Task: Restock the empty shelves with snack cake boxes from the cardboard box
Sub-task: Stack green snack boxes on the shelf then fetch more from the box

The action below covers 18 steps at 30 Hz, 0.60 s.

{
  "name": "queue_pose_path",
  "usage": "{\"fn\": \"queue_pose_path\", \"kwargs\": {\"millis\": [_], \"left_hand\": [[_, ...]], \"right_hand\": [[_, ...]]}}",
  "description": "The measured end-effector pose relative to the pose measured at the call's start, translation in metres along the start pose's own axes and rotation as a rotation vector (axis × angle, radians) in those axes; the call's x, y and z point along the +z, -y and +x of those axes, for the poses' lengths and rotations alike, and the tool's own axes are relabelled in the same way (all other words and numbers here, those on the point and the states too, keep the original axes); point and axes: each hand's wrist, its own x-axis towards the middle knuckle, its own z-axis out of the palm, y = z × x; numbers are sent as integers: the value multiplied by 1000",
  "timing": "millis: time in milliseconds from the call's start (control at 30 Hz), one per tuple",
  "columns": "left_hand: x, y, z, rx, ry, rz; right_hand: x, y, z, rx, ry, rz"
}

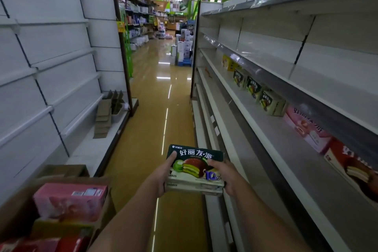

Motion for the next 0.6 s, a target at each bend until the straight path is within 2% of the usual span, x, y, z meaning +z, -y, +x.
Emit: {"fn": "queue_pose_path", "kwargs": {"millis": [133, 233, 367, 600], "left_hand": [[-10, -43, 54, 39, -34, 49], [-20, -77, 86, -14, -45, 138], [-30, -112, 144, -34, 21, 94], [-9, -162, 231, 107, -55, 92]], "right_hand": [[22, 28, 51, -17, -97, 53], [36, 53, 84, -33, -135, 87], [48, 80, 126, -81, -149, 124], [49, 112, 212, -71, -158, 162]]}}
